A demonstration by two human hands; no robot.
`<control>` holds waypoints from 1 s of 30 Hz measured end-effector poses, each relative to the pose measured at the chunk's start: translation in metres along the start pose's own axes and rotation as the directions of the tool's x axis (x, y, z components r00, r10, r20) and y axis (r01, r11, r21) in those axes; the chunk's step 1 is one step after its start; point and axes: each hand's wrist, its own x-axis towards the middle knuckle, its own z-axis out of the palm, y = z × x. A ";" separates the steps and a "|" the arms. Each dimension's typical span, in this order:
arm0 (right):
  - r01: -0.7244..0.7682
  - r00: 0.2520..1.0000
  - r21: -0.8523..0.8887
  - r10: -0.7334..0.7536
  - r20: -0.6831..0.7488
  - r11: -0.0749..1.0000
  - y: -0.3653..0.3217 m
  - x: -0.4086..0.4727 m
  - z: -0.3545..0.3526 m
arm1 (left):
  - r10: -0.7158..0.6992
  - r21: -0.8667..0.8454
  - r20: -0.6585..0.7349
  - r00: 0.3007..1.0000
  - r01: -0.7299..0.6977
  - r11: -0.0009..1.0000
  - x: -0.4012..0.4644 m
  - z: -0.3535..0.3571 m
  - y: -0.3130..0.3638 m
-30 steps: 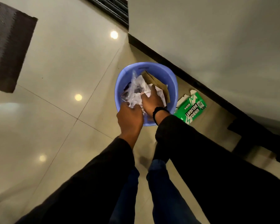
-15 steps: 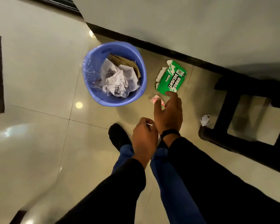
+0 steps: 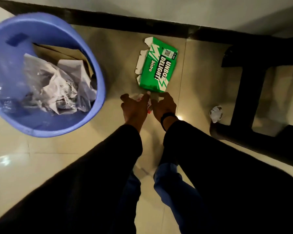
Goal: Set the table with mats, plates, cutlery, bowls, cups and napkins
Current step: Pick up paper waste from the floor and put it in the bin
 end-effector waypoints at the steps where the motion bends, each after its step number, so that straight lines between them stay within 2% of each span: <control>1: 0.001 1.000 -0.008 -0.001 0.011 1.000 -0.005 0.008 0.002 | -0.044 -0.025 -0.008 0.999 0.044 0.999 0.010 0.006 0.006; 4: 0.057 0.995 -0.175 -0.041 0.092 0.983 -0.009 0.020 0.008 | -0.100 0.007 -0.009 0.995 0.100 0.995 0.046 0.026 -0.002; 6: 0.086 0.988 -0.171 -0.062 0.145 0.981 -0.005 0.019 0.005 | -0.133 0.006 -0.028 0.991 0.133 0.991 0.051 0.030 -0.005; 9: 0.072 0.997 -0.127 -0.070 0.019 0.989 0.009 0.015 -0.013 | -0.055 0.103 -0.073 0.996 0.062 0.993 0.022 0.015 0.004; 11: -0.013 0.997 -0.165 0.001 -0.077 0.986 0.023 0.017 -0.032 | 0.004 0.190 -0.073 0.997 0.010 0.982 0.010 0.012 -0.001; 13: -0.089 0.993 -0.193 0.073 -0.089 0.977 0.039 0.021 -0.050 | 0.009 0.175 -0.072 0.997 0.003 0.985 0.004 0.013 -0.005; 15: -0.112 0.993 -0.157 0.106 -0.043 0.981 0.051 0.023 -0.058 | -0.066 0.084 -0.071 0.995 0.072 0.994 0.006 0.019 -0.005; 17: -0.064 0.997 -0.096 0.068 0.042 0.993 0.055 0.025 -0.055 | -0.138 0.041 -0.053 0.989 0.140 0.989 0.009 0.027 -0.002; 21: 0.131 0.971 -0.096 -0.108 0.213 0.987 0.037 0.027 -0.033 | -0.110 0.055 -0.040 0.993 0.113 0.992 0.011 0.045 0.002; 24: 0.173 0.957 -0.106 -0.141 0.255 0.979 0.028 0.029 -0.020 | -0.104 0.033 -0.076 0.992 0.107 0.994 0.012 0.047 -0.001; 27: 0.087 0.983 -0.001 -0.085 0.160 0.996 0.027 0.031 -0.022 | 0.021 0.111 -0.163 0.986 -0.003 0.994 0.006 0.039 -0.001; 30: 0.008 0.998 0.122 -0.001 -0.057 0.992 0.024 0.037 -0.032 | 0.250 0.258 -0.216 0.944 -0.191 0.947 -0.004 0.031 0.004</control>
